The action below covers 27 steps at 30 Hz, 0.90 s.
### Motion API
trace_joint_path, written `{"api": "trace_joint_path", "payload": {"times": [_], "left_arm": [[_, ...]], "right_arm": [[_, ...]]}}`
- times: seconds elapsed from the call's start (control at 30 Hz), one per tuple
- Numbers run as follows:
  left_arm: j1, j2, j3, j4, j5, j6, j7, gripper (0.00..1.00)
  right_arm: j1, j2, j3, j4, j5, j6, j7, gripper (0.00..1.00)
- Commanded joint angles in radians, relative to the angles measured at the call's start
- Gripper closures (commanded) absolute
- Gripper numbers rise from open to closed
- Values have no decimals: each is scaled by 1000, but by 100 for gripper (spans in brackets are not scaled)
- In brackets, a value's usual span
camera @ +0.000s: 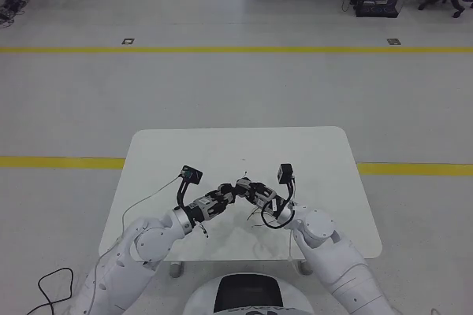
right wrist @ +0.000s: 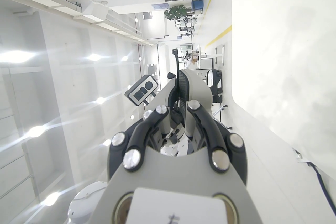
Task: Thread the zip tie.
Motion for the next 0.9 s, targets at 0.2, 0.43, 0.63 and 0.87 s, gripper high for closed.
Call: {"api": "trace_joint_path", "payload": {"times": [0.2,0.43,0.63,0.87], "left_arm": [[2,3,1,0,-16,-1,2,100],[0,8,-6,4,-57,-1,-3,100],[-3,13,-14,11,-114,-1,-25,100],[2,21,-44,43,-260,-1,-71,100]], "right_arm": [[1,4,-4,-1,0,-2,-4,100],[1,7,-5,-4,2,-11,-6,0],[-1,11,0,-8,-3,-27,-5,0],[-7,22,22,-14,-36,-51,10,0]]}}
